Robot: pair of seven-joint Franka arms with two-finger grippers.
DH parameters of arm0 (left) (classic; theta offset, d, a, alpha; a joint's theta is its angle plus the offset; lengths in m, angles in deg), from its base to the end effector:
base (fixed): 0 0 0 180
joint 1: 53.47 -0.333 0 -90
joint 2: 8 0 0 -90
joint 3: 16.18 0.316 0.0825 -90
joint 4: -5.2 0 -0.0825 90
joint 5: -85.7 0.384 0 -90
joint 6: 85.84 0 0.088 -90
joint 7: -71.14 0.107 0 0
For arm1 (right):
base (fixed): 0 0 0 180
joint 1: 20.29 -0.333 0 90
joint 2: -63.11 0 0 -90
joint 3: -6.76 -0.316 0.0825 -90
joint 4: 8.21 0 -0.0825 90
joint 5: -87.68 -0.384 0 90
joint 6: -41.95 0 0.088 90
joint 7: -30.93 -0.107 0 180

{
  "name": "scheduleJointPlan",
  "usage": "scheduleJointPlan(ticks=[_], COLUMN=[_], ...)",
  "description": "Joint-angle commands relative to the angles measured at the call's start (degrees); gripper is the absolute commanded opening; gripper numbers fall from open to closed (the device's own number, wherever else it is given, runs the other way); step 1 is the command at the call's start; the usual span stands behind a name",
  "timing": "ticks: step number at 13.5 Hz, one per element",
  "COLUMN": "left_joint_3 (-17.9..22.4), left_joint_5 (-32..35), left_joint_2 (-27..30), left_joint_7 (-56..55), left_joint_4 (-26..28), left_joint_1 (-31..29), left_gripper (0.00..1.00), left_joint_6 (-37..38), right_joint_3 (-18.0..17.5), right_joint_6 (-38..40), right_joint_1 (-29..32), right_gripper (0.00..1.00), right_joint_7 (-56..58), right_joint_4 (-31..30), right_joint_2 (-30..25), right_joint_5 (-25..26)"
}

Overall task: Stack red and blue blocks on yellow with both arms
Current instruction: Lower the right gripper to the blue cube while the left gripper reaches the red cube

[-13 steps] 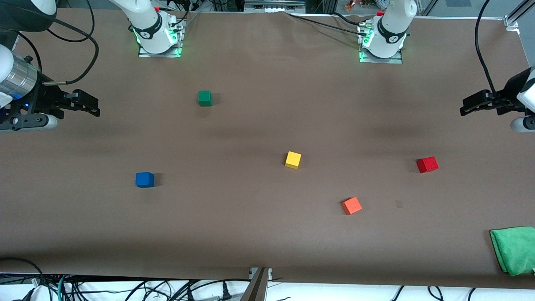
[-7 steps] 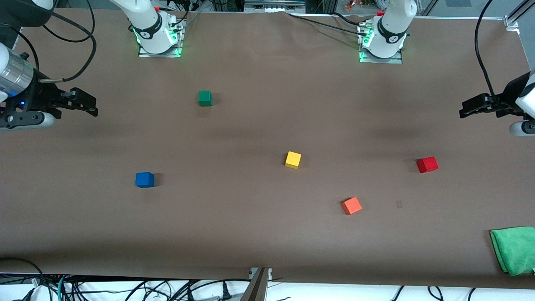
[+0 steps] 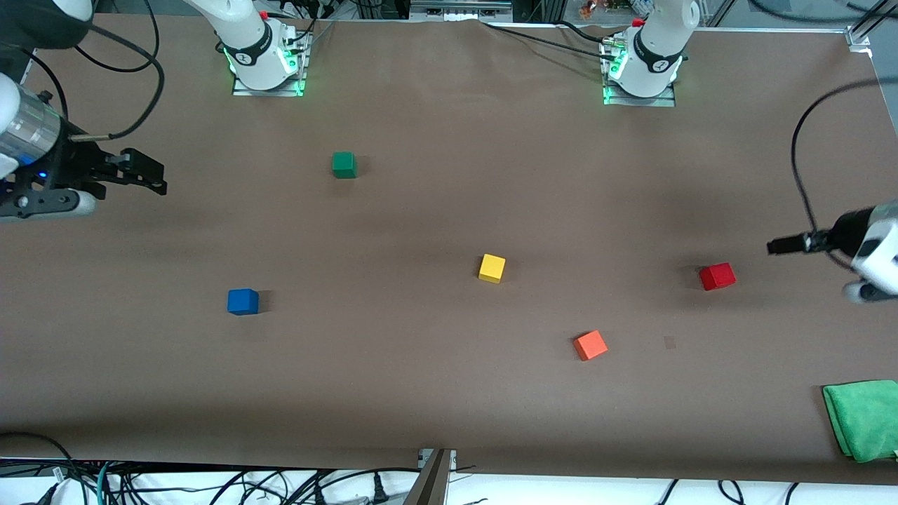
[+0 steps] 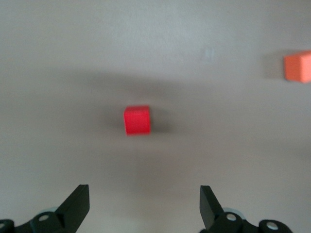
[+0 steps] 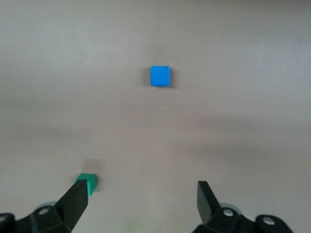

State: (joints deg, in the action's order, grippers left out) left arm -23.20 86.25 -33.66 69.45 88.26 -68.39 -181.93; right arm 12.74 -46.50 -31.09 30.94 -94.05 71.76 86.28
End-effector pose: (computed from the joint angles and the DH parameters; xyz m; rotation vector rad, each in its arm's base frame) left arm 0.6554 0.1043 0.4151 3.0564 0.2628 -0.3302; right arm 0.5917 0.0570 0.5700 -3.1302 -0.1316 0.1644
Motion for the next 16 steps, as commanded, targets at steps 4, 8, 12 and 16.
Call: scheduleJointPlan(ticks=[4,8,12,16], left_joint_3=[0.08,0.17,0.17,0.17], left_joint_5=[0.15,2.96,2.96,2.96], left_joint_2=[-3.07,-4.48,-4.13,-4.31], left_joint_7=[-0.07,-0.16,-2.97,-6.64], left_joint_4=[12.02,19.58,24.34,25.05], left_joint_1=[-0.99,-1.86,-2.13,-2.31], left_gripper=[1.00,1.00,1.00,0.80], left_joint_6=[-19.90,-30.99,-34.07,-34.43], right_joint_3=[-0.36,-0.54,-0.71,-0.71], right_joint_6=[-14.44,-36.29,-54.43,-58.15], right_joint_1=[-0.09,-0.09,-0.01,0.35], right_gripper=[0.99,0.99,0.99,0.99], right_joint_7=[0.07,0.16,2.08,3.76], right_joint_4=[-6.26,-19.15,-25.69,-25.26], right_joint_2=[10.23,12.18,18.06,20.97], right_joint_5=[-0.09,-0.45,-0.45,-2.29])
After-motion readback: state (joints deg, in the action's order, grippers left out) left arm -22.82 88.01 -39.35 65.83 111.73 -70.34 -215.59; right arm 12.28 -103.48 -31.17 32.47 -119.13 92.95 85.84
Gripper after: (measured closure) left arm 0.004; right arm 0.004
